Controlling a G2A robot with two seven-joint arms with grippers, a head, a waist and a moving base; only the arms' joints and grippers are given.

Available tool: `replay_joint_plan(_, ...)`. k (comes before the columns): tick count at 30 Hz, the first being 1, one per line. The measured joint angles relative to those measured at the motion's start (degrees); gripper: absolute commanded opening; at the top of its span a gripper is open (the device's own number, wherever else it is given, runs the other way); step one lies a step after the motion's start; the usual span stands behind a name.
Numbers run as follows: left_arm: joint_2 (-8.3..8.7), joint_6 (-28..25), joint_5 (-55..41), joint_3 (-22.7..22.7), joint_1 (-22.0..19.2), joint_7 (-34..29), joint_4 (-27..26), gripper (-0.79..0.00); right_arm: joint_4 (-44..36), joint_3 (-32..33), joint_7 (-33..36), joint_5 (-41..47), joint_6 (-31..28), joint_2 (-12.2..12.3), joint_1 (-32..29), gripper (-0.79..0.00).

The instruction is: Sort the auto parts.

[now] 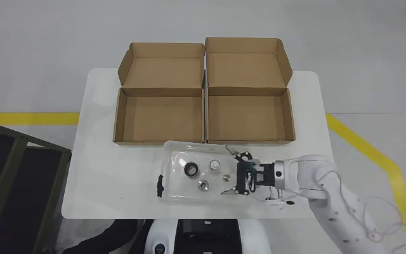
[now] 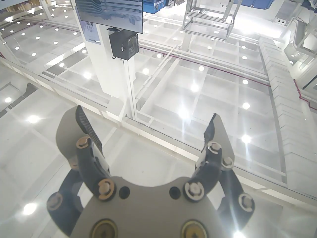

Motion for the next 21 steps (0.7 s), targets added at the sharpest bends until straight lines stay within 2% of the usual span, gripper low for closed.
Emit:
replay_joint_plan(13,0.00,0.00,0.00,0.00,0.00,0.00,0.00,0.000,4.13,-6.25,3.43,-0.21,0.63,-0.26,5.55,0.000)
replay_joint_plan(21,0.00,0.00,0.00,0.00,0.00,0.00,0.00,0.000,5.88,-9.06,2.57,-2.40,2.47,-0.71,7.07,0.000)
